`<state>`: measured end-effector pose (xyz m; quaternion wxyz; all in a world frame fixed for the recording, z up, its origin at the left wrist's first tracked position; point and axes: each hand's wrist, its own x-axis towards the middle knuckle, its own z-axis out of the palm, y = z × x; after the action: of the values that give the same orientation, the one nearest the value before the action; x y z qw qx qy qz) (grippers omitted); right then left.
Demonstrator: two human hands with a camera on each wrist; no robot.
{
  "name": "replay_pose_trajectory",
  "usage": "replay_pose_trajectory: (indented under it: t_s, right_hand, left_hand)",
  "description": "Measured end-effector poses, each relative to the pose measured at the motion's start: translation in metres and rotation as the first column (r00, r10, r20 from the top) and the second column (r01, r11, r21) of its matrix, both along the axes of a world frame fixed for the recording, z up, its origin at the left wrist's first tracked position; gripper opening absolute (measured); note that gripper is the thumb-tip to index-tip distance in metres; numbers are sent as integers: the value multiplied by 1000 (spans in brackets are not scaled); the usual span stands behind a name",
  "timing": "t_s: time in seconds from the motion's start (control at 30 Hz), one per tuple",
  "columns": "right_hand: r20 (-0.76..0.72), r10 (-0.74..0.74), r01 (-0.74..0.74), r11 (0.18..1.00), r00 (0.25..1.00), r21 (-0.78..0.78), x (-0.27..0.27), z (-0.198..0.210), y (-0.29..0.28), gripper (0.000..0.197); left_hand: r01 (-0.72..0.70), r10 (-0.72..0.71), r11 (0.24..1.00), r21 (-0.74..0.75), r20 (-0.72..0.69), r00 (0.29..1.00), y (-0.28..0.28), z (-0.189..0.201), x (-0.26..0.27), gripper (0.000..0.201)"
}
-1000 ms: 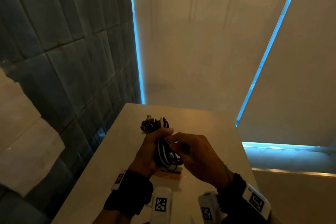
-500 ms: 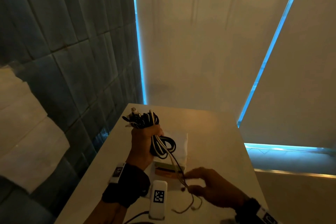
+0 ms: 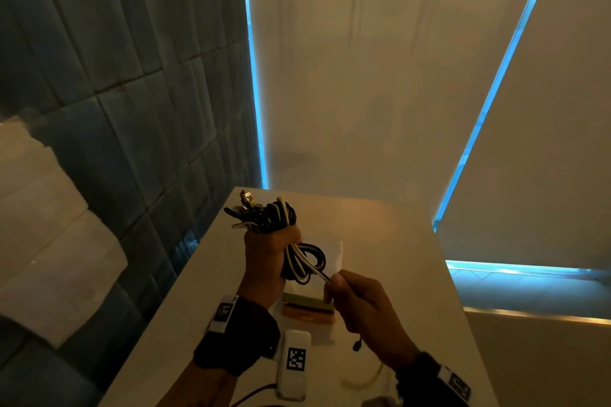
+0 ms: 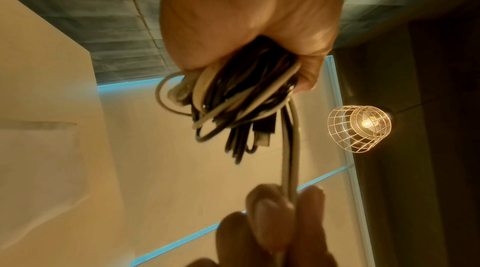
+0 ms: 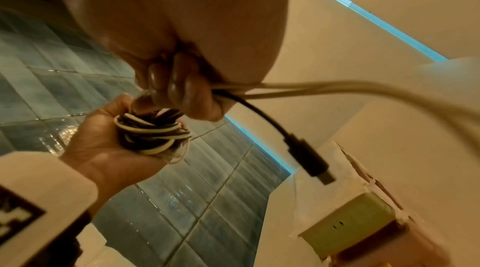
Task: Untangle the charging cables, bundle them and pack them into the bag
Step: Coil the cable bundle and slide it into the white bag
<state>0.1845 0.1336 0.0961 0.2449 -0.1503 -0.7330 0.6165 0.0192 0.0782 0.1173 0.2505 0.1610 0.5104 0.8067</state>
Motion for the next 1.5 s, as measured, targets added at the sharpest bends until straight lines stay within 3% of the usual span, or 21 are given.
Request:
replay_pose_trajectory:
  t_s: [0.17, 0.43, 0.7, 0.77, 0.87, 1.03, 1.2, 1.27, 1.33, 1.4, 1.43, 1.5]
  right_hand:
    - [8, 84, -83, 995, 996, -53, 4, -4, -6, 39]
    - [26, 195, -186, 961, 980, -205, 16, -21, -7, 36]
    - [145, 323, -285, 930, 935, -232, 16, -25, 11, 34]
    - [233, 341, -307, 937, 911, -167, 16, -20, 23, 33]
    - [375, 284, -336, 939, 883, 80, 14, 0, 46, 28]
    - [402, 187, -344, 866, 896, 363, 4, 52, 80, 14]
    - [380, 159, -350, 786, 911, 510, -12, 80, 82, 12]
    - [359, 135, -335, 741, 924, 582, -17, 84, 80, 11]
    - [343, 150, -345, 696, 927, 629, -20, 86, 77, 3]
    - [320, 177, -353, 660, 931, 664, -21, 88, 76, 17]
    - [310, 192, -356, 656, 931, 666, -21, 90, 75, 26]
    - [306, 208, -364, 665, 929, 653, -21, 96, 77, 16]
  left_hand:
    - [-3, 1, 1000, 23, 84, 996, 0, 3, 2, 9]
    - [120, -145, 978, 172, 140, 979, 1, 17, 7, 21]
    - [376, -456, 849, 371, 156, 876, -6, 29, 26, 30]
    - [506, -572, 794, 337, 130, 810, -12, 32, 27, 28]
    - [666, -688, 720, 192, 81, 721, -19, 34, 29, 26]
    - [652, -666, 744, -146, -89, 741, -26, 32, 35, 16]
    - [581, -603, 791, -191, -84, 793, -29, 34, 41, 14]
    - [565, -590, 798, -208, -78, 804, -30, 36, 40, 23]
    - [621, -632, 768, -161, -26, 775, -31, 38, 40, 36]
    - [692, -697, 712, -116, 1, 717, -34, 38, 42, 44]
    - [712, -717, 691, -123, 11, 697, -37, 38, 43, 42]
    - [717, -721, 684, -135, 21, 692, -39, 36, 41, 32]
